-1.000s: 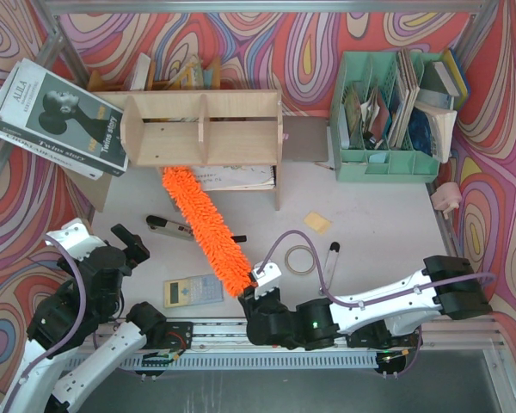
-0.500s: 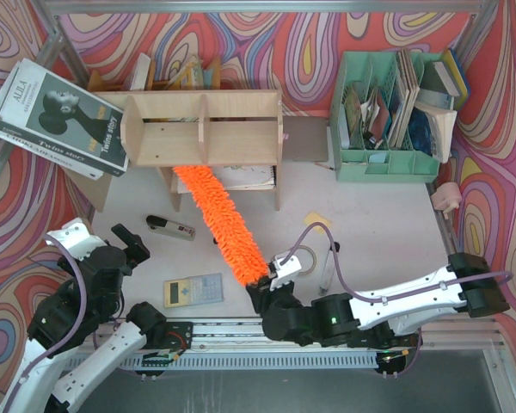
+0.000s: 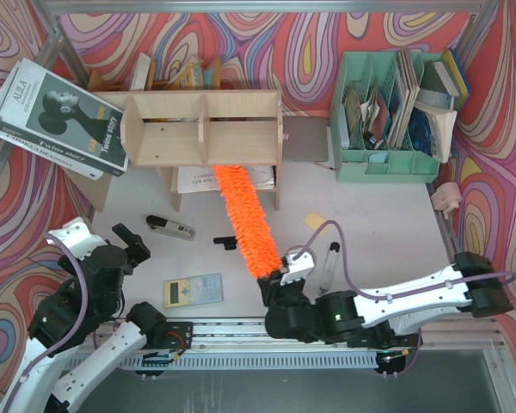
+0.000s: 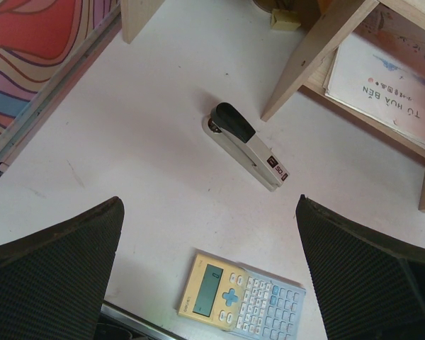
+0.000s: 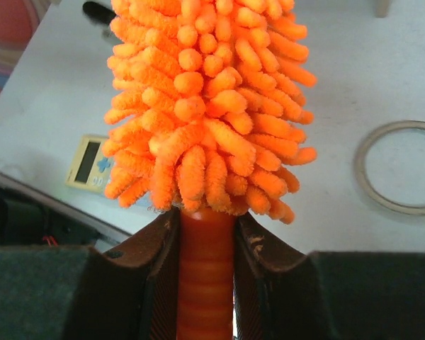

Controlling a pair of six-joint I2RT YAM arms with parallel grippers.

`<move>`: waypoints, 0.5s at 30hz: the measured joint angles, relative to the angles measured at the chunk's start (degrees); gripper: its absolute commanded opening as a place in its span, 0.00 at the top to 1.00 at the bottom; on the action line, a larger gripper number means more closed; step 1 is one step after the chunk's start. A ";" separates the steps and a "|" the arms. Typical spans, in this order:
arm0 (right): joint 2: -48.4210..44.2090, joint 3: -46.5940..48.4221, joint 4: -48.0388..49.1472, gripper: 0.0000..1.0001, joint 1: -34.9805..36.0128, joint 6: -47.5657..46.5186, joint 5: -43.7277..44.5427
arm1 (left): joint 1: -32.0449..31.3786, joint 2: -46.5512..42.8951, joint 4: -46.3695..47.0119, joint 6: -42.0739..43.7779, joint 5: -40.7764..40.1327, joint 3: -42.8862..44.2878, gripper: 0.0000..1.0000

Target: Dust the bookshelf with a duster

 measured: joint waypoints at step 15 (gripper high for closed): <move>-3.80 1.40 -13.92 1.00 0.00 13.16 2.19 | 0.00 -0.02 0.00 0.02 0.00 0.00 0.02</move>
